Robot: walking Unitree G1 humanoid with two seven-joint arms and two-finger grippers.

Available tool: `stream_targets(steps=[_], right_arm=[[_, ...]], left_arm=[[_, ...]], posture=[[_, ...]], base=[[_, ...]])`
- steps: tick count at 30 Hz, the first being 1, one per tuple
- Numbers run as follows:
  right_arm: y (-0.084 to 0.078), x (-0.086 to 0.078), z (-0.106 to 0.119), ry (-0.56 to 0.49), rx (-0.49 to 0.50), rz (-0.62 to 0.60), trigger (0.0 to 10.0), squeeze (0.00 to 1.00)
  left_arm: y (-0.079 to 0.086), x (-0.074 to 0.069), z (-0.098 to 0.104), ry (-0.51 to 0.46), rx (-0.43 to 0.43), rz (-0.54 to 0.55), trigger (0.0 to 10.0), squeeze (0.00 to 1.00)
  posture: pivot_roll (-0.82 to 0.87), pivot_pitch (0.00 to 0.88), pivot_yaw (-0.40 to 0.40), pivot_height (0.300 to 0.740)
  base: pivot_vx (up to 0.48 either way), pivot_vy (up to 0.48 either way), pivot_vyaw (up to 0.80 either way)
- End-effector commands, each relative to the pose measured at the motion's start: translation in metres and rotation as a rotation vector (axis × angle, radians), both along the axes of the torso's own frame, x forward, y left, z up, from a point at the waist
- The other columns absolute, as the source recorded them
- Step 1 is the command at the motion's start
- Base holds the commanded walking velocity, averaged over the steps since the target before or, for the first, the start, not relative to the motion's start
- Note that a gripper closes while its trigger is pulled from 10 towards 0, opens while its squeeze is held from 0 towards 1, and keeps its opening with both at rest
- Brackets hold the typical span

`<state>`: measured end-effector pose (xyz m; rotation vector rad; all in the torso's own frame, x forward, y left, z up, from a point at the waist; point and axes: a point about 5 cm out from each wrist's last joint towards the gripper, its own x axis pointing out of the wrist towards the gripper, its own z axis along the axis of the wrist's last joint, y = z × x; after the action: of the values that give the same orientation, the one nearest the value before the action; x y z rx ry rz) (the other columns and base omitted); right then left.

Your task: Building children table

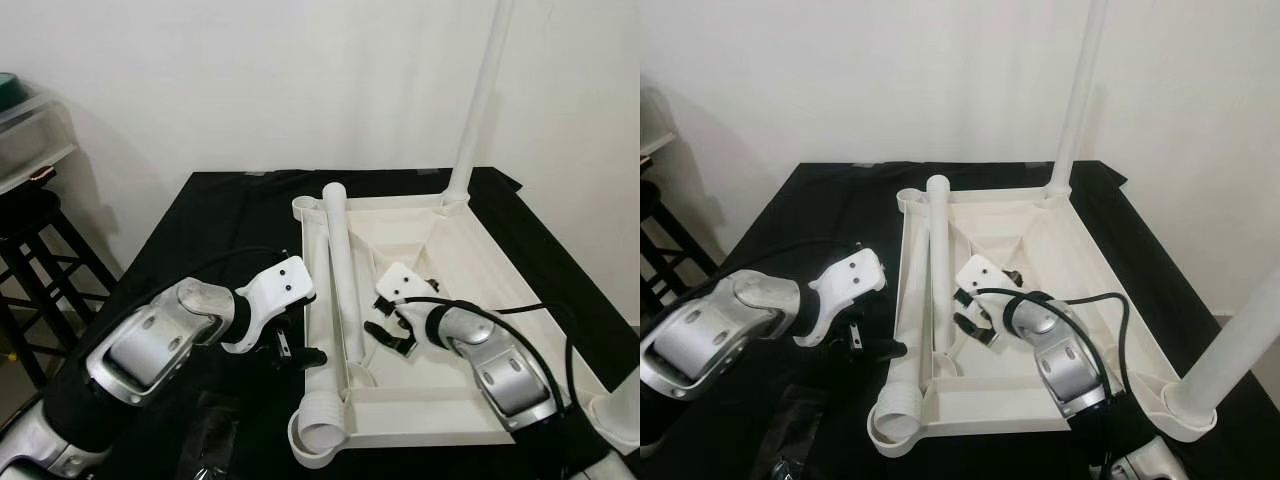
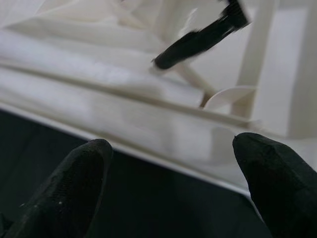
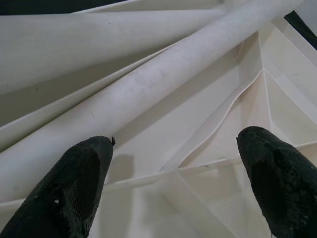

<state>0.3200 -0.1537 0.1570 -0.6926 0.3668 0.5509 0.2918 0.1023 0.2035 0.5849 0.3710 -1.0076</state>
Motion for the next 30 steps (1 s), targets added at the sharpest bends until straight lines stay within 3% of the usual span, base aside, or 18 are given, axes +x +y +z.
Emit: stream_targets(steps=[1,2,3,5,6,8,12,13,14,15,20,26,30], right_arm=[[0.002,0.000,-0.002,0.005,-0.010,-0.007,10.0,0.00],[-0.001,0.003,-0.001,-0.018,-0.013,-0.035,10.0,0.00],[-0.001,0.003,-0.001,-0.018,-0.013,-0.035,10.0,0.00],[-0.005,0.008,0.003,-0.060,0.006,-0.099,10.0,0.00],[-0.005,0.008,0.003,-0.060,0.006,-0.099,10.0,0.00],[-0.008,0.012,0.006,-0.091,0.024,-0.147,10.0,0.00],[-0.010,0.015,0.007,-0.104,0.030,-0.177,10.0,0.00],[-0.012,0.016,0.007,-0.107,0.028,-0.195,10.0,0.00],[-0.012,0.016,0.007,-0.107,0.028,-0.195,10.0,0.00],[-0.012,0.017,0.006,-0.107,0.026,-0.201,10.0,0.00],[-0.009,0.019,0.004,-0.107,0.035,-0.207,10.0,0.00],[-0.006,0.019,0.002,-0.105,0.045,-0.211,10.0,0.00],[-0.004,0.018,-0.001,-0.098,0.051,-0.218,10.0,0.00]], left_arm=[[0.003,0.001,-0.004,0.006,0.028,0.025,10.0,1.00],[0.002,0.003,-0.003,0.038,-0.016,0.070,10.0,0.00],[0.002,0.003,-0.003,0.038,-0.016,0.070,10.0,0.00],[-0.001,0.012,0.004,0.087,-0.179,0.200,10.0,0.00],[-0.001,0.012,0.004,0.087,-0.179,0.200,10.0,0.00],[0.001,0.025,0.009,0.156,-0.294,0.380,10.0,0.00],[0.002,0.025,0.010,0.259,-0.362,0.430,10.0,0.00],[0.003,0.016,0.006,0.391,-0.311,0.403,10.0,0.00],[0.003,0.016,0.006,0.391,-0.311,0.403,10.0,0.00],[0.004,0.009,0.002,0.454,-0.225,0.381,10.0,0.00],[0.002,-0.009,-0.005,0.567,-0.105,0.302,10.0,0.00],[-0.005,-0.014,-0.014,0.597,-0.066,0.296,10.0,0.00],[-0.014,-0.019,-0.026,0.598,0.006,0.296,10.0,0.00]], posture=[[-0.01,0.000,0.046,0.740],[-0.01,0.000,0.047,0.740],[-0.01,0.000,0.047,0.740],[-0.01,0.000,0.046,0.740],[-0.01,0.000,0.046,0.740],[0.00,0.000,0.044,0.740],[0.00,0.000,0.041,0.740],[0.01,0.000,0.042,0.740],[0.01,0.000,0.042,0.740],[0.01,0.000,0.041,0.740],[0.02,0.000,0.047,0.740],[0.03,0.000,0.052,0.740],[0.04,0.000,0.054,0.740]], base=[[0.000,0.000,0.00],[0.000,0.000,0.00],[0.000,0.000,0.00],[0.000,0.000,0.00],[0.000,0.000,0.00],[0.000,0.000,0.00],[0.000,0.000,0.00],[0.000,0.000,0.00],[0.000,0.000,0.00],[0.000,0.000,0.00],[0.000,0.000,0.00],[0.000,0.000,0.00],[0.000,0.000,0.00]])
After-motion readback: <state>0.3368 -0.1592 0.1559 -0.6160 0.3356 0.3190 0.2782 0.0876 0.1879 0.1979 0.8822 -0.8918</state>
